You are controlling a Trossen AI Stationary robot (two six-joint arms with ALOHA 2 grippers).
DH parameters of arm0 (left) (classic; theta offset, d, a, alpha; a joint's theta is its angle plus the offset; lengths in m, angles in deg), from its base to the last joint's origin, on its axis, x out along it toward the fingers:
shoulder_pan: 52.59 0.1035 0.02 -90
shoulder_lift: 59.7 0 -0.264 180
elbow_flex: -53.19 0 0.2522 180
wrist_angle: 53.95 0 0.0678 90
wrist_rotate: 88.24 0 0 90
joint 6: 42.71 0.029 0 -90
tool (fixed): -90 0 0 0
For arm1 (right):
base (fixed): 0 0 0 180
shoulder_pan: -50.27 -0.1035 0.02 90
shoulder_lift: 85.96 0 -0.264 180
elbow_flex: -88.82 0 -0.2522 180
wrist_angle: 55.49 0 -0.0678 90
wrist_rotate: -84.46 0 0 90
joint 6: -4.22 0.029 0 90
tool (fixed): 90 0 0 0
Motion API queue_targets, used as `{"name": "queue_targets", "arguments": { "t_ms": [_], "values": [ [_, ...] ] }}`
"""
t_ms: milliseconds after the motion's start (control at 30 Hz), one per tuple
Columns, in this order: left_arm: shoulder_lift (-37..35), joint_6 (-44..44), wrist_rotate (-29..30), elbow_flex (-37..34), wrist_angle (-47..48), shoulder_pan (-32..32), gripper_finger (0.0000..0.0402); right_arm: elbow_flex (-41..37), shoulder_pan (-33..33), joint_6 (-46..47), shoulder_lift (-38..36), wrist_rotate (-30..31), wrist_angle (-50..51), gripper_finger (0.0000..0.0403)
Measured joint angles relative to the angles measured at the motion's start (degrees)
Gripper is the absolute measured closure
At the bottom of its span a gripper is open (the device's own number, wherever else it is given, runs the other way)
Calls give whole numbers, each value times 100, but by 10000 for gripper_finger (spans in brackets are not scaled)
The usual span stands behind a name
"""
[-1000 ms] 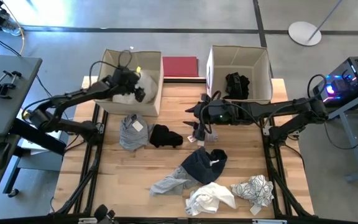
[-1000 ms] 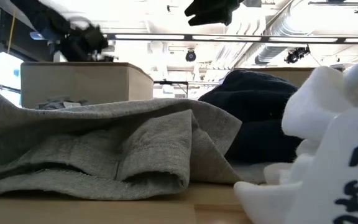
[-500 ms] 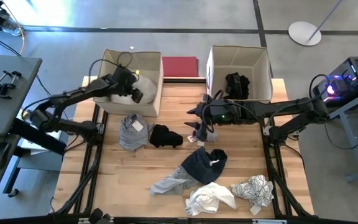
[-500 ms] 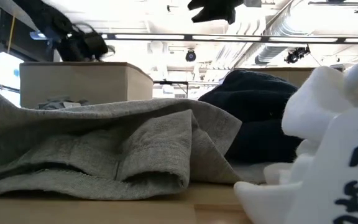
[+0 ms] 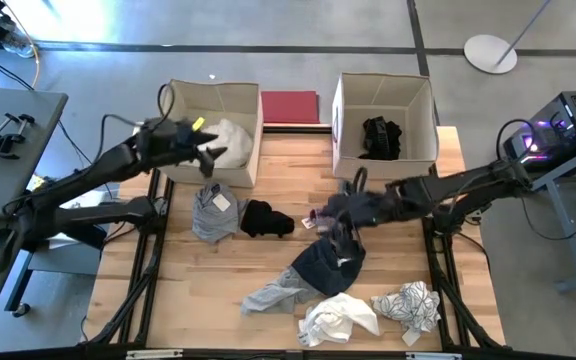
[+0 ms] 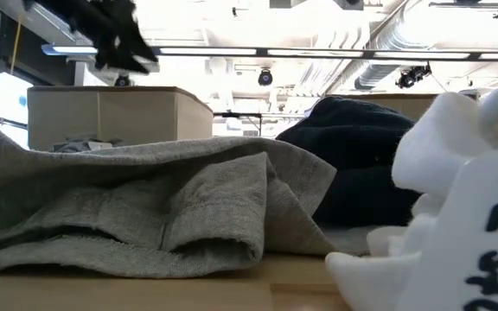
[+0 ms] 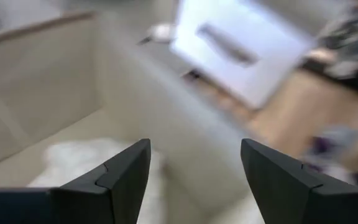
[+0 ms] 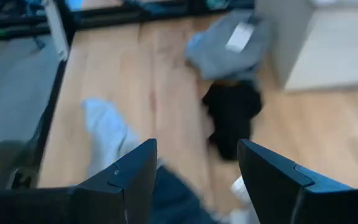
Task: Sort clothes
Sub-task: Put the gray socks into the left laundry organizer
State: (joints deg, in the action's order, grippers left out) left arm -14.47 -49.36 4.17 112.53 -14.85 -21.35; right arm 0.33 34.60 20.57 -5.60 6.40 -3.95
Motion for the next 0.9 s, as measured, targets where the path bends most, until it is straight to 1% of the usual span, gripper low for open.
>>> {"name": "queue_targets", "arguments": {
  "t_ms": [67, 200, 333, 467, 567, 700, 800, 900],
  "values": [
    [-233, -97, 97, -13, -25, -481, 161, -181, -189, 205, 4, -4, 67, 192],
    [-523, -177, 396, -287, -441, -1526, 161, -590, -423, 404, 9, -18, 80, 192],
    [-548, -177, 720, -713, -1317, -2456, 161, -1107, -410, 693, 9, -17, 283, 192],
    [-387, -23, 1143, -1180, -2452, -3174, 161, -1852, -155, 763, 10, -11, 241, 192],
    [-177, 259, 1445, -1502, -3427, -3587, 161, -2471, 242, 737, 11, 167, -216, 195],
    [184, 804, 1536, -1777, -4591, -3961, 161, -3161, 801, 630, 11, 424, -984, 201],
    [515, 1169, 1541, -1887, -5194, -4127, 161, -3543, 1160, 613, 11, 457, -1367, 203],
    [890, 1406, 1546, -1891, -5534, -4223, 161, -3906, 1414, 612, 16, 389, -1715, 203]
  ]
}}
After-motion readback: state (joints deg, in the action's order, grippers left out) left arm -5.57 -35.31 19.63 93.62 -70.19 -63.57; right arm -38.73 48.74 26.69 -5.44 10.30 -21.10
